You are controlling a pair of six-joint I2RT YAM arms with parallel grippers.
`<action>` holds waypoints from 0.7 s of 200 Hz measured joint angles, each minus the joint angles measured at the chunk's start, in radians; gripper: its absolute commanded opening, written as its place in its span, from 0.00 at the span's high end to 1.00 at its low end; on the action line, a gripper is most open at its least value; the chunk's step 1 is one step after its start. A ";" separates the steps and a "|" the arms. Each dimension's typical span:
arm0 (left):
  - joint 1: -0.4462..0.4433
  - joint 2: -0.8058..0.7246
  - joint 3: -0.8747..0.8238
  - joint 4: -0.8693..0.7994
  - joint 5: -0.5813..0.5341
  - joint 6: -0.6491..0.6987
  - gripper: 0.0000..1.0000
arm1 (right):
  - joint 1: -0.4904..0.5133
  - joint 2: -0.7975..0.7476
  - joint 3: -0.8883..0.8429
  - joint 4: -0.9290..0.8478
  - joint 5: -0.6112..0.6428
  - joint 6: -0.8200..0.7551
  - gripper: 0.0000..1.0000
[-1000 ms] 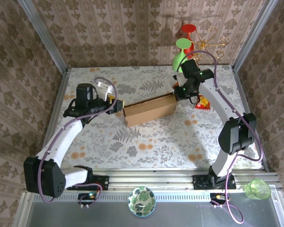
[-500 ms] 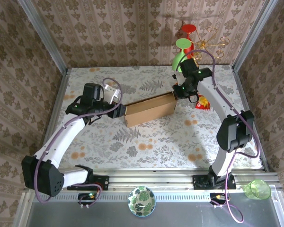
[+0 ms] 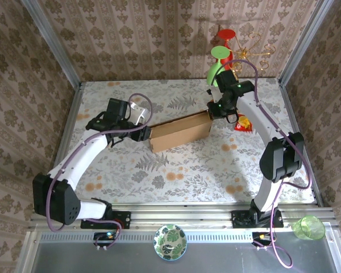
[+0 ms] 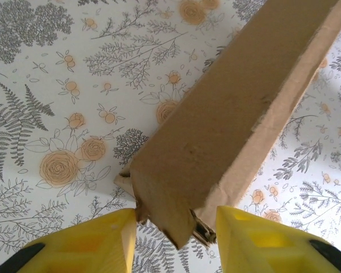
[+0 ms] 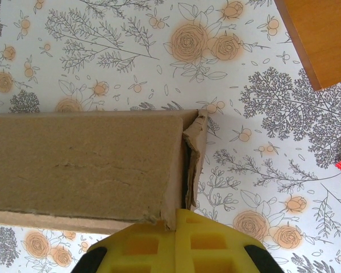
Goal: Fold the paper box
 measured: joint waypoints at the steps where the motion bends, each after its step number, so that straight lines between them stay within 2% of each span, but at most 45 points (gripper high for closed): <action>1: 0.000 0.002 0.000 0.000 0.000 0.000 0.65 | 0.000 0.000 0.000 0.000 0.000 0.000 1.00; 25: -0.003 0.032 0.026 0.000 -0.003 -0.004 0.71 | 0.000 0.000 0.001 -0.005 0.000 0.007 1.00; 50: -0.003 0.044 0.050 0.000 -0.006 -0.019 0.86 | 0.000 0.000 0.002 -0.007 0.000 0.014 1.00; 72: -0.003 0.054 0.069 -0.019 -0.007 -0.032 0.92 | 0.000 0.000 0.002 -0.008 0.000 0.017 1.00; 140: -0.003 0.088 0.132 -0.120 0.033 -0.093 0.96 | 0.000 0.020 0.029 -0.023 0.001 0.036 1.00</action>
